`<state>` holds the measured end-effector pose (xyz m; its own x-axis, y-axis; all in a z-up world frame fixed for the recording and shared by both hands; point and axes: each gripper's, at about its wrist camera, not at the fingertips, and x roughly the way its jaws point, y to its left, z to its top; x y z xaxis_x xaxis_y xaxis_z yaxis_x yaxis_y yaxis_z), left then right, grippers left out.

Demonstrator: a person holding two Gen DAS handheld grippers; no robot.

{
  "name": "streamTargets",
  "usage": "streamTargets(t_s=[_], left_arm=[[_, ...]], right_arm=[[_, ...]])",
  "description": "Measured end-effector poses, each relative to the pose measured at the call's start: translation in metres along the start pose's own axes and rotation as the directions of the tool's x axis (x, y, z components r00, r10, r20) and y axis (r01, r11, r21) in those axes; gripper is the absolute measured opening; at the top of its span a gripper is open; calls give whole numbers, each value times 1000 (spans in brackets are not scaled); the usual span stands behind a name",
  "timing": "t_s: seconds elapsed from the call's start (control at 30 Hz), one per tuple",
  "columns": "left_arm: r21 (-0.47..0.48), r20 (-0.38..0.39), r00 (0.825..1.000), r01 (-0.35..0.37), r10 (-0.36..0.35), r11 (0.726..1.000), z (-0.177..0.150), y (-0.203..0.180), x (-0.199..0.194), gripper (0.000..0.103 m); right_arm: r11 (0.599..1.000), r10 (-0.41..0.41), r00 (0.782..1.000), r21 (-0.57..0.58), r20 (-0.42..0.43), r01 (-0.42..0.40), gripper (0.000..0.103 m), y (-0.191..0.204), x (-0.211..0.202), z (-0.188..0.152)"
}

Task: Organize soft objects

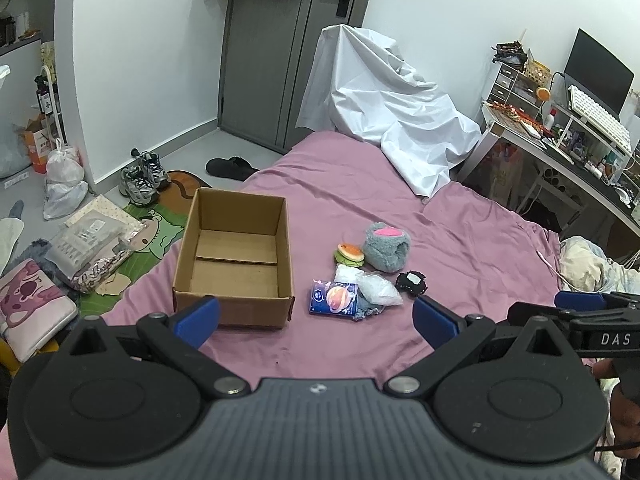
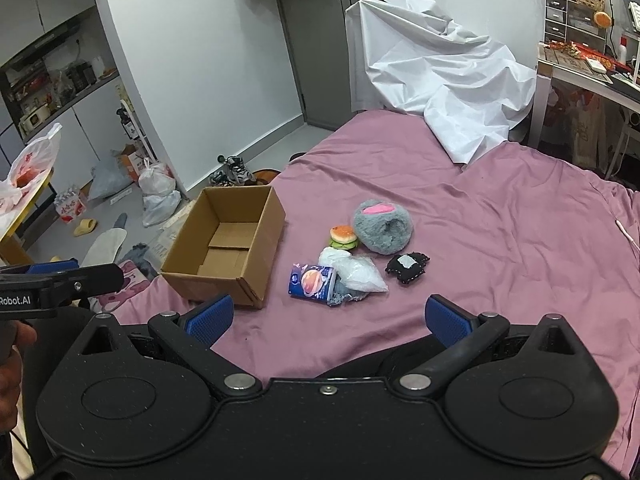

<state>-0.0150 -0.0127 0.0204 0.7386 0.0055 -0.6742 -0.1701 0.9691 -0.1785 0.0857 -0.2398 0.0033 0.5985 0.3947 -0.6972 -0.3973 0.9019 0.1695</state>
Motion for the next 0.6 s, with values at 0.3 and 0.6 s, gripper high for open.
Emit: streamTargets(t_s=[0.3, 0.6], left_arm=[[9, 13, 1000, -9, 9, 1000, -1, -1, -10, 102], [10, 6, 1000, -13, 13, 1000, -1, -2, -13, 102]], right_arm=[[1000, 4, 1000, -4, 23, -4, 103, -1, -11, -1], [1000, 1, 1000, -3, 21, -1, 103, -4, -14, -3]])
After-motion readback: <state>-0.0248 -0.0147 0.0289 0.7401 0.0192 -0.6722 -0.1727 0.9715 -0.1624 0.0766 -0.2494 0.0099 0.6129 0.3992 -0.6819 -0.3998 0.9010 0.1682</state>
